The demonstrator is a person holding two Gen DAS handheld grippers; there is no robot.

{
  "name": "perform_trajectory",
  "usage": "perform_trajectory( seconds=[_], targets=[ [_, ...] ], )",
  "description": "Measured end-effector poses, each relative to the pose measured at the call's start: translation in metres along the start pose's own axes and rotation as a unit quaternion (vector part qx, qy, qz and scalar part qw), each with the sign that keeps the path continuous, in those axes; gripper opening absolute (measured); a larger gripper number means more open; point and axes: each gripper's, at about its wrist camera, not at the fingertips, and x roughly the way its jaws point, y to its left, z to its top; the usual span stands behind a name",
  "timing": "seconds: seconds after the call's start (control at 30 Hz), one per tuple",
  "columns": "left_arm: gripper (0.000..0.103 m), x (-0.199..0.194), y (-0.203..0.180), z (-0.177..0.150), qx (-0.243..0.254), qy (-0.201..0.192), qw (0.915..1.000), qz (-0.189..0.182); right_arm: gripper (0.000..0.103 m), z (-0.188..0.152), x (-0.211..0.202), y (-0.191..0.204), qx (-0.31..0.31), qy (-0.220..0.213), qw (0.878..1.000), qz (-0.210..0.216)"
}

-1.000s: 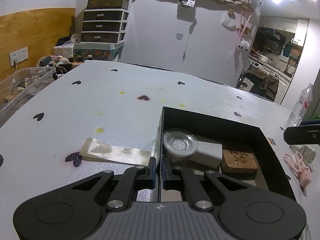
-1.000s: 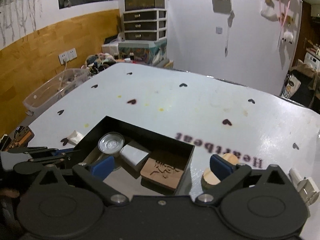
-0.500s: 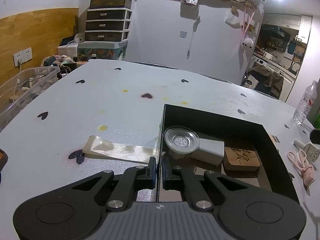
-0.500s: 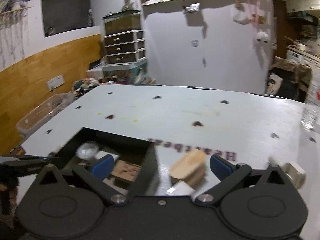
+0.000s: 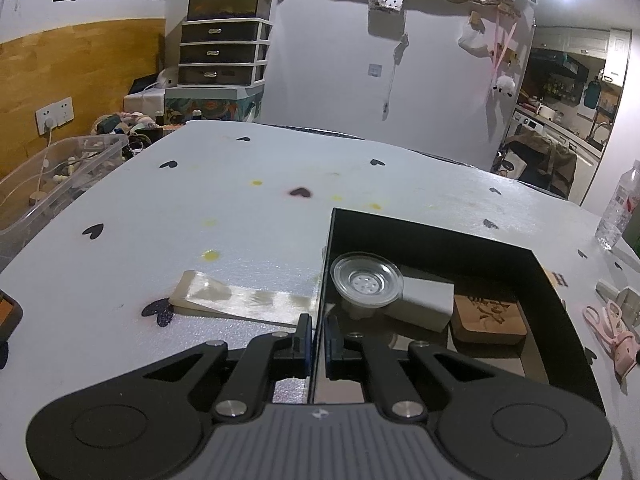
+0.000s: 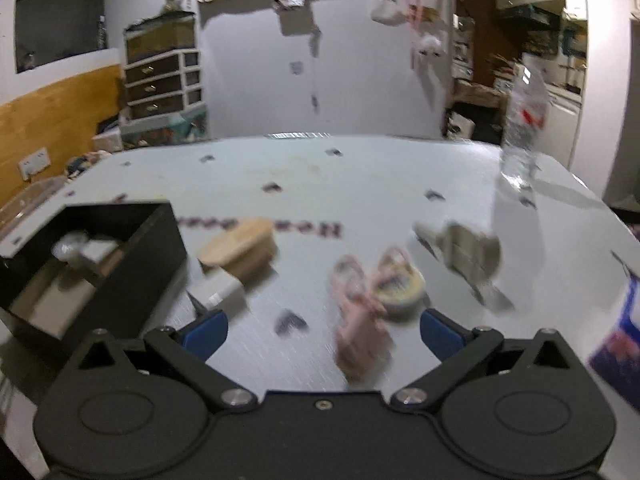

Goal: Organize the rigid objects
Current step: 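Move the right tool back toward the pink scissors, then grasp the pink scissors by the blade with the right tool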

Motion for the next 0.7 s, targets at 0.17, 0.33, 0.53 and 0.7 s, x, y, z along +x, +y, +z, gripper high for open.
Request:
perform_trajectory(
  seconds=[0.17, 0.33, 0.53, 0.7],
  targets=[
    [0.005, 0.0, 0.0, 0.0, 0.002, 0.0, 1.0, 0.0, 0.103, -0.016, 0.001, -0.015, 0.009, 0.014, 1.0, -0.011],
    [0.005, 0.0, 0.0, 0.0, 0.0, 0.0, 1.0, 0.0, 0.084, -0.007, 0.008, -0.024, 0.032, 0.014, 0.999, 0.001],
    [0.005, -0.001, 0.001, 0.0, -0.002, -0.001, 1.0, -0.001, 0.061, 0.008, 0.029, -0.015, 0.038, 0.032, 0.999, -0.004],
    [0.005, -0.001, 0.001, 0.0, -0.002, -0.001, 1.0, -0.001, 0.051, 0.012, 0.049, -0.011, 0.048, 0.051, 0.997, -0.028]
  ],
)
